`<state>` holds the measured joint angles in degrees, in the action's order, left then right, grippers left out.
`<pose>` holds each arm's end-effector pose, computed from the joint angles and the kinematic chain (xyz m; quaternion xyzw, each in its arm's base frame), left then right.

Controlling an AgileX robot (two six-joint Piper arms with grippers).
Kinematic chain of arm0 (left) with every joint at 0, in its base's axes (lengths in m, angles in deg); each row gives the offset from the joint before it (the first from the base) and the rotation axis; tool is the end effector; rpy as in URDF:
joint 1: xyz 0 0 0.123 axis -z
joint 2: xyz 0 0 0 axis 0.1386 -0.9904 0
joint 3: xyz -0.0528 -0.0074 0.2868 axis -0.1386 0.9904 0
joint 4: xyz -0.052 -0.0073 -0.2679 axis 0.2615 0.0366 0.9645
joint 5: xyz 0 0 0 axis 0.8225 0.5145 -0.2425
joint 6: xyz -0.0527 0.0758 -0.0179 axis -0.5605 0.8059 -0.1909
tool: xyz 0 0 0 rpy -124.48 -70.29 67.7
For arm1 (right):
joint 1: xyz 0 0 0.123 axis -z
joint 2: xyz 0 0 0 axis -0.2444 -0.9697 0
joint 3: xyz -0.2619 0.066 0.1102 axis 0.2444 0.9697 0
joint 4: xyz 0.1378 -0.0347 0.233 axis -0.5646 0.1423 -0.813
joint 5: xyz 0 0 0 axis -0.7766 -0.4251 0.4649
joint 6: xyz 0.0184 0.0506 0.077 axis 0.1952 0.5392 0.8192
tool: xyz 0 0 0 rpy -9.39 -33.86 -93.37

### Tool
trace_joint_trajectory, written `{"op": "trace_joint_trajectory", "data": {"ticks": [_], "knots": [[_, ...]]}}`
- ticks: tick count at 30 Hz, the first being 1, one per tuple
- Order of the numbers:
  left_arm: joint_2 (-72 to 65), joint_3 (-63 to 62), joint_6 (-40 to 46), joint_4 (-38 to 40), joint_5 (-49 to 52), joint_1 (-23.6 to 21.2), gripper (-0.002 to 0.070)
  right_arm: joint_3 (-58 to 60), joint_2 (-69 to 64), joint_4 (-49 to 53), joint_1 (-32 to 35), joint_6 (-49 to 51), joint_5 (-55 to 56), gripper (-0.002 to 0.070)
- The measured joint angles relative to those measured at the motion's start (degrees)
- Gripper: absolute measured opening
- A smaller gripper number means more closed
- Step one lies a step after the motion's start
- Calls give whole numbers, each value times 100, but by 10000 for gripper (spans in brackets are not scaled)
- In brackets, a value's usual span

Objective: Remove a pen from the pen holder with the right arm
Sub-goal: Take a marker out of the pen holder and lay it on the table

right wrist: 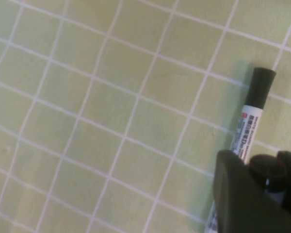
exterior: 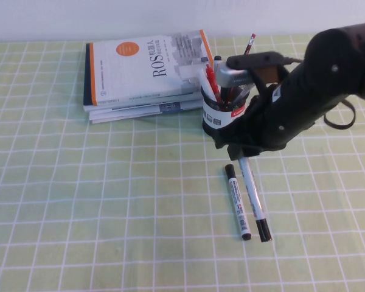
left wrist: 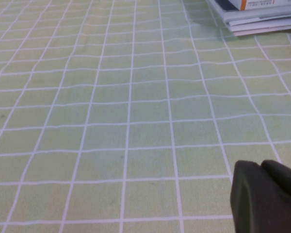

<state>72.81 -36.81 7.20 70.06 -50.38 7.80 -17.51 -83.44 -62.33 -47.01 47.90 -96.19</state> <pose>0.0698 -0.0019 0.1686 0.0493 0.8062 0.0240 0.5891 0.3240 0.2234 0.2870 -0.1789 0.9513 0.1517 0.2001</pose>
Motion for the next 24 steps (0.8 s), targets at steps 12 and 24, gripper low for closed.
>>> {"op": "trace_joint_trajectory", "data": {"ticks": [12,24], "knots": [[0,0,0,0,0,0,-5,-149,-1139,-356,514,22,343,107],[0,0,0,0,0,0,-5,-164,-1630,-607,610,22,920,107]]}}
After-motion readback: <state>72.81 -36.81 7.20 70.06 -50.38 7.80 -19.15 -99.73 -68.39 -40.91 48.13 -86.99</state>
